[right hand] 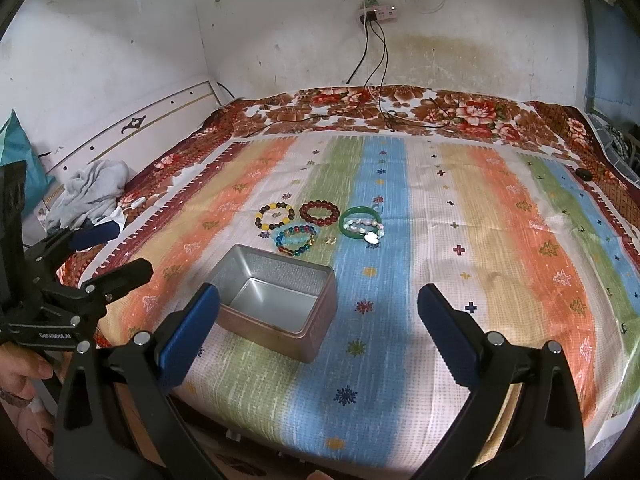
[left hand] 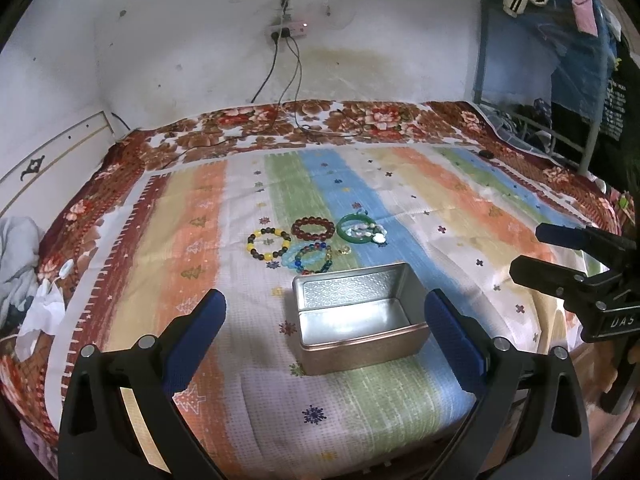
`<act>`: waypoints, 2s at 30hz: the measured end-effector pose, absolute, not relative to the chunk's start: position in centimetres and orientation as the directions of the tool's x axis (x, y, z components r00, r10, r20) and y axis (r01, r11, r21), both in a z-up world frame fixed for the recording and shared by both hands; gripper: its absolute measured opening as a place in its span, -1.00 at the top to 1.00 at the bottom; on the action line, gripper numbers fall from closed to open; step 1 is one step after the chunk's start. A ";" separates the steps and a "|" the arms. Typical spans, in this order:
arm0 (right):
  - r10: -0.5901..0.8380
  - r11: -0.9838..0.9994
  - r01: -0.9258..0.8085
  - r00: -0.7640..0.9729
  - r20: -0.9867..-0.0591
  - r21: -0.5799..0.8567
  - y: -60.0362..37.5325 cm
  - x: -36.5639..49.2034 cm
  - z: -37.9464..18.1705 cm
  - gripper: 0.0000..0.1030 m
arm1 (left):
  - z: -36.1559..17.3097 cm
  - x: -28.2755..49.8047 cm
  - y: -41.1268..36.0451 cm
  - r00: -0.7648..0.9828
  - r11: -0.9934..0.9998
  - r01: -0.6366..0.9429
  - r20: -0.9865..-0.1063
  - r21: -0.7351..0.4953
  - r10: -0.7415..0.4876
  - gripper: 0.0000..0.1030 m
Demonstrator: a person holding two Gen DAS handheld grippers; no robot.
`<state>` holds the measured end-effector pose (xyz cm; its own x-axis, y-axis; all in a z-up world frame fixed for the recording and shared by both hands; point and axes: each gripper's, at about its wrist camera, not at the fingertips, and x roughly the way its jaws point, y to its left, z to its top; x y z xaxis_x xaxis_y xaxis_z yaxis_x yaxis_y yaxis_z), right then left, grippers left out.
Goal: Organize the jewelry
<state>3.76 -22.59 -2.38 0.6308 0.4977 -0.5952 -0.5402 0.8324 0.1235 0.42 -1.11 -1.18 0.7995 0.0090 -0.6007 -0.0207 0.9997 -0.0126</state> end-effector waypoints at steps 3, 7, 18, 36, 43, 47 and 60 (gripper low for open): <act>0.497 0.833 -0.540 0.630 -0.597 0.123 -22.6 3.8 -2.4 -0.90 | -1.2 0.5 -1.0 0.796 0.999 -0.036 -0.605 -0.013 0.021 -0.89; 0.497 0.833 -0.540 0.629 -0.598 0.124 -22.5 3.8 -2.5 -0.90 | -1.2 0.6 -0.5 0.789 0.998 -0.052 -0.614 -0.021 0.028 -0.89; 0.494 0.836 -0.532 0.623 -0.606 0.135 -22.8 3.9 -2.6 -0.90 | -1.0 0.6 -0.6 0.787 0.998 -0.061 -0.617 -0.023 0.033 -0.89; 0.487 0.836 -0.533 0.615 -0.620 0.129 -22.9 4.1 -4.0 -0.90 | -1.1 0.7 0.0 0.783 0.995 -0.090 -0.621 -0.036 0.048 -0.87; 0.477 0.838 -0.533 0.615 -0.628 0.114 -22.3 4.4 -3.8 -0.90 | -1.0 0.7 0.0 0.782 0.996 -0.087 -0.621 -0.036 0.046 -0.89; 0.472 0.842 -0.525 0.610 -0.637 0.123 -22.0 5.2 -3.7 -0.90 | -1.3 1.3 0.1 0.771 0.996 -0.079 -0.636 -0.046 0.032 -0.89; 0.432 0.853 -0.515 0.599 -0.674 0.089 -20.4 10.6 -3.5 -0.90 | -2.0 6.5 2.2 0.729 0.994 -0.104 -0.682 -0.020 0.062 -0.88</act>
<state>10.55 -20.37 -3.52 0.5989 0.4320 -0.6744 -0.5149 0.8526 0.0889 6.47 2.20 -2.04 0.7288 0.0624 -0.6818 -0.1035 0.9944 -0.0196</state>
